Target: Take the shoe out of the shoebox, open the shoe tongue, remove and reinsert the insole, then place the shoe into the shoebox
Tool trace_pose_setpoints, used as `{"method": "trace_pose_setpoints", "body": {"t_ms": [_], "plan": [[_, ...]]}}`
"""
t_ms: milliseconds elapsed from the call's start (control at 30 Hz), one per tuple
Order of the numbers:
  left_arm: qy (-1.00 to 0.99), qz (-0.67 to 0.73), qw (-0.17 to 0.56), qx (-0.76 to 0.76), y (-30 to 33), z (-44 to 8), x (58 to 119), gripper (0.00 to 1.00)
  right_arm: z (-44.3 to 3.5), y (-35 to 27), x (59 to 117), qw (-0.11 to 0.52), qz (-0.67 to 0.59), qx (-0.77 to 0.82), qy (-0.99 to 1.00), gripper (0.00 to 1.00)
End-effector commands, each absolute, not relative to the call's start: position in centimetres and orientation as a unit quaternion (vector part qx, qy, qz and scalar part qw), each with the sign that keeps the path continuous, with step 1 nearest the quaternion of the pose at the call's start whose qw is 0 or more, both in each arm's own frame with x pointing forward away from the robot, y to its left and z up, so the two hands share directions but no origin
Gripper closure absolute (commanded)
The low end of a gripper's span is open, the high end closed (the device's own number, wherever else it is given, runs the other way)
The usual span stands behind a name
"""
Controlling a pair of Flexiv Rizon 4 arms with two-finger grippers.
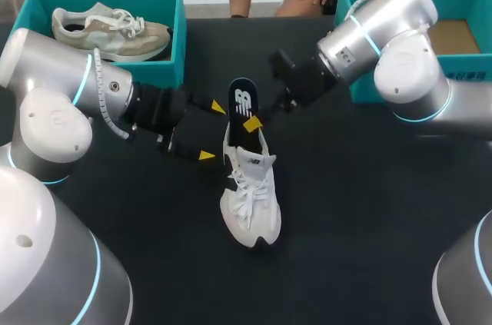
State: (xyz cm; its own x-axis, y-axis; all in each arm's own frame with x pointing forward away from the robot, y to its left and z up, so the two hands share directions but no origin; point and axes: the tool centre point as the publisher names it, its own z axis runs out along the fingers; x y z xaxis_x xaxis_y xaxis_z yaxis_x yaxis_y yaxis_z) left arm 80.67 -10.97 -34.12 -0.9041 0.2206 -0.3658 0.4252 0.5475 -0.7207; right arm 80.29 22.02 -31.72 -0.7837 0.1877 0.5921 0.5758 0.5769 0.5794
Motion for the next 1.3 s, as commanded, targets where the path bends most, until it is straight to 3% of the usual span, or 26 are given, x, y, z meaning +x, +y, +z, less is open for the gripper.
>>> {"method": "trace_pose_setpoints", "body": {"t_ms": [33, 1300], "plan": [[0.873, -0.436, 0.117, 0.185, -11.0, -34.1, 80.6, 0.0, -31.6, 21.7, 79.6, 0.233, -0.409, -0.227, -0.853, 1.0], [0.873, -0.436, 0.117, 0.185, -11.0, -34.1, 80.6, 0.0, -34.8, 21.2, 76.0, 0.294, -0.348, -0.249, -0.855, 1.0]]}}
